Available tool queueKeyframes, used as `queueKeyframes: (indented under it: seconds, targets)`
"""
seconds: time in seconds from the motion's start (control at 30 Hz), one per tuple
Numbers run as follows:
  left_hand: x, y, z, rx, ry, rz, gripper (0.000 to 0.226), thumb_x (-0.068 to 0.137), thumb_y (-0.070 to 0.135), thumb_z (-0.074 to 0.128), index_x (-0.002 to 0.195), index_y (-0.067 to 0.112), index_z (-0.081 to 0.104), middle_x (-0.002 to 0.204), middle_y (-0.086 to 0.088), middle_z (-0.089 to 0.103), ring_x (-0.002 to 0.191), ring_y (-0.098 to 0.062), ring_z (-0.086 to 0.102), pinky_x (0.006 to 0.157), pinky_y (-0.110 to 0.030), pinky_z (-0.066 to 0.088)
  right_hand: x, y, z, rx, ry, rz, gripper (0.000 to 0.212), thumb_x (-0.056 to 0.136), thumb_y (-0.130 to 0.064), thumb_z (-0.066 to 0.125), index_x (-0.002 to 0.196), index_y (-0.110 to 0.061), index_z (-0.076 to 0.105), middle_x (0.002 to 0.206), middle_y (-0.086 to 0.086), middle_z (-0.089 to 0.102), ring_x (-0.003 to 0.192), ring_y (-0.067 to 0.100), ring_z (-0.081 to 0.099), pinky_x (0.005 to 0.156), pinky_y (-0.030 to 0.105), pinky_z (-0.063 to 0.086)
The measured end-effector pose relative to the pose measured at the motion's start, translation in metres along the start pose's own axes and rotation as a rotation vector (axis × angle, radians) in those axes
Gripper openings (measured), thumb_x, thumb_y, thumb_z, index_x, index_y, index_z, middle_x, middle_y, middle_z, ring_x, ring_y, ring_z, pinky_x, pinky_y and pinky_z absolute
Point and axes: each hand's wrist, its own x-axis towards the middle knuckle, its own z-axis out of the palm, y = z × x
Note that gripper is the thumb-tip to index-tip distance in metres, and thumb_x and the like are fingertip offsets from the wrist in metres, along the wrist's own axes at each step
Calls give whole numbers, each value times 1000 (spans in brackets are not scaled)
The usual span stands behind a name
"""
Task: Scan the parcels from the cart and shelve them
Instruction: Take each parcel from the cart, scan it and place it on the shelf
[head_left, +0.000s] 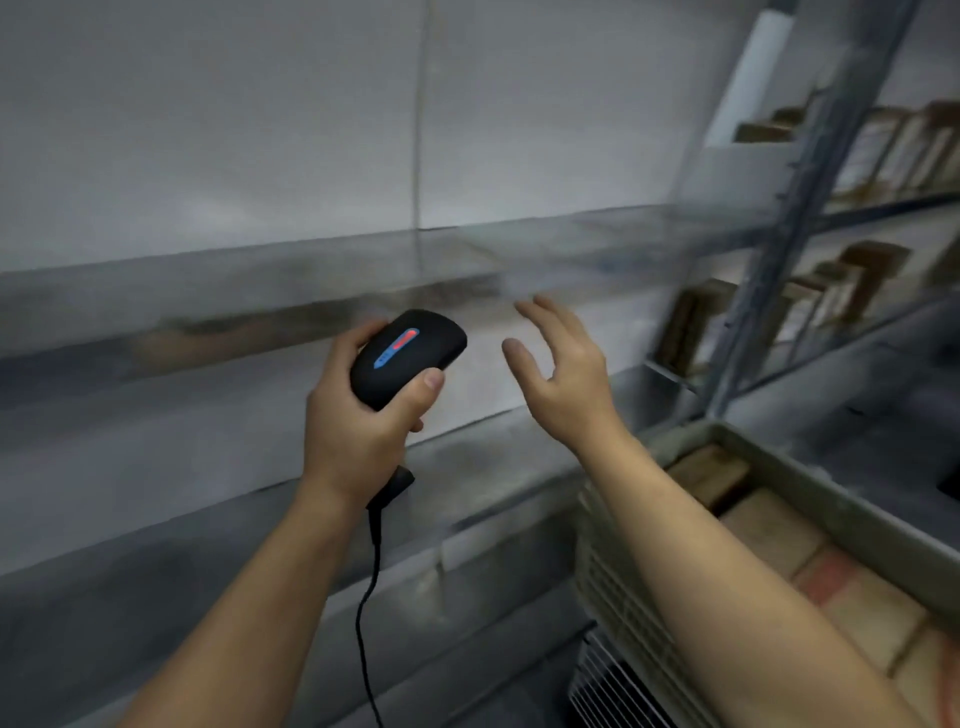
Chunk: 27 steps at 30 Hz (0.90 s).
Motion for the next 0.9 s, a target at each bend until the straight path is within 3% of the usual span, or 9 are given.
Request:
queueKeyframes:
  seconds: [0.2, 0.3, 0.37, 0.43, 0.63, 0.73, 0.8, 0.9]
  targets:
    - [-19, -21, 97, -9, -184, -48, 73, 59, 55, 76, 126, 31, 59, 101, 11, 72, 65, -14, 67, 56, -21, 54, -50, 83, -56, -78, 51, 152, 58, 93, -52, 52, 140, -17, 58, 148, 5, 52, 143, 17, 41, 115, 22, 26]
    - [-23, -35, 134, 23, -272, -60, 64, 60, 58, 77, 120, 45, 57, 99, 24, 71, 70, -16, 69, 66, -36, 61, -71, 114, -80, -104, 100, 229, 58, 93, -51, 52, 140, -16, 57, 147, 4, 53, 142, 15, 41, 118, 29, 30]
    - [-24, -44, 156, 37, -319, -64, 59, 62, 58, 78, 116, 52, 57, 104, 24, 71, 80, -22, 71, 78, -50, 61, -84, 132, -95, -124, 144, 291, 56, 94, -48, 54, 140, -16, 57, 147, 4, 53, 143, 15, 40, 118, 29, 30]
    - [-26, -54, 175, 37, -362, -71, 58, 62, 58, 79, 116, 54, 57, 106, 20, 71, 83, -25, 71, 81, -56, 60, -97, 146, -107, -152, 172, 350, 56, 94, -49, 53, 141, -18, 56, 149, 2, 52, 143, 13, 39, 117, 25, 27]
    - [-26, -90, 232, 22, -482, -123, 58, 62, 59, 80, 116, 53, 58, 106, 16, 73, 81, -25, 71, 81, -57, 60, -131, 190, -127, -208, 163, 538, 53, 97, -40, 58, 145, -20, 52, 154, 1, 44, 145, 10, 32, 114, 17, 18]
    - [-23, -110, 262, 24, -550, -156, 57, 63, 59, 78, 116, 52, 58, 105, 22, 72, 82, -21, 72, 80, -53, 61, -141, 220, -127, -235, 150, 647, 53, 98, -39, 59, 147, -21, 49, 156, 2, 42, 146, 11, 31, 114, 18, 18]
    - [-16, -126, 282, 24, -591, -176, 56, 62, 60, 77, 115, 54, 58, 105, 17, 72, 82, -24, 72, 81, -51, 61, -144, 239, -124, -253, 144, 724, 53, 99, -39, 59, 148, -22, 48, 157, 1, 40, 146, 11, 30, 114, 21, 18]
    - [-2, -148, 311, 19, -666, -183, 68, 62, 62, 75, 125, 42, 58, 107, 11, 72, 84, -23, 72, 80, -43, 62, -139, 266, -121, -266, 160, 822, 54, 100, -38, 59, 149, -21, 46, 158, 0, 39, 146, 11, 30, 113, 20, 19]
